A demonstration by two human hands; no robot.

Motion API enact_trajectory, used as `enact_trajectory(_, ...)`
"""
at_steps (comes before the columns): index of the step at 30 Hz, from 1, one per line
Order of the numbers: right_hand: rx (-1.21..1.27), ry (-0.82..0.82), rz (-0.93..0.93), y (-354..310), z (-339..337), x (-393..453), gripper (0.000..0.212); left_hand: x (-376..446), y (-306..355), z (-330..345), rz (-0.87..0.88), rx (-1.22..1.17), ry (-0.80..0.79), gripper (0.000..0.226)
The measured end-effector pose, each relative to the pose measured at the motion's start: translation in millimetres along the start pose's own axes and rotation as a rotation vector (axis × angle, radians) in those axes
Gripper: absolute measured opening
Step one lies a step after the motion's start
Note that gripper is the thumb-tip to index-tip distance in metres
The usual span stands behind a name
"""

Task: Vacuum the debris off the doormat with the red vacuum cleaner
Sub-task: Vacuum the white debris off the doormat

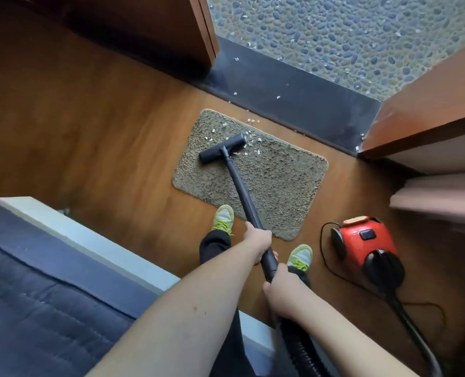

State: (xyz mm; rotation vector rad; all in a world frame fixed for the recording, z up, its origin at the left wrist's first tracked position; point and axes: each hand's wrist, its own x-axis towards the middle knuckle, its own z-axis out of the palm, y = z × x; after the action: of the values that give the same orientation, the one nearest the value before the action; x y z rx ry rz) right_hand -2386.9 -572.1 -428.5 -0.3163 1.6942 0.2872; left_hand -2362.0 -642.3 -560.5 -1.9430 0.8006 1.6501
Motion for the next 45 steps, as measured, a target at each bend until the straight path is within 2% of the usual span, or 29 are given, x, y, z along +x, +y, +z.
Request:
enact_trajectory(4,0.052,0.021,0.062,-28,9,-10,0.041,4,1,-23,-0.035,0.116,-0.032,0.078)
enact_trajectory(8,0.125,0.024,0.051,-49,19,-18,0.039,1,6,-47,-0.046,0.200,-0.058,0.073)
enact_trajectory(12,0.165,0.028,0.051,-56,30,-18,0.041,-6,9,-59,-0.030,0.195,-0.084,0.053)
enact_trajectory(14,0.176,0.024,0.078,-58,37,-15,0.046,-8,7,-61,-0.020,0.204,-0.087,0.046)
enact_trajectory(16,0.215,0.025,0.075,-58,47,-12,0.040,-8,1,-63,-0.003,0.238,-0.059,0.045)
enact_trajectory(21,0.223,0.022,0.061,-47,74,-6,0.032,-3,-18,-66,0.036,0.282,-0.046,0.056)
enact_trajectory(25,0.298,0.073,-0.034,-36,77,-14,0.028,-12,-23,-65,0.083,0.252,-0.055,0.046)
enact_trajectory(30,0.352,0.134,-0.154,-24,70,-25,0.037,-23,-24,-64,0.195,0.298,-0.029,0.046)
enact_trajectory(35,0.471,0.114,-0.214,-5,89,-35,0.027,-29,-42,-60,0.233,0.338,-0.049,0.044)
enact_trajectory(40,0.593,0.097,-0.229,19,105,-38,0.027,-39,-63,-46,0.243,0.321,-0.054,0.048)
enact_trajectory(45,0.600,0.083,-0.222,29,112,-30,0.026,-34,-75,-37,0.191,0.376,-0.046,0.043)
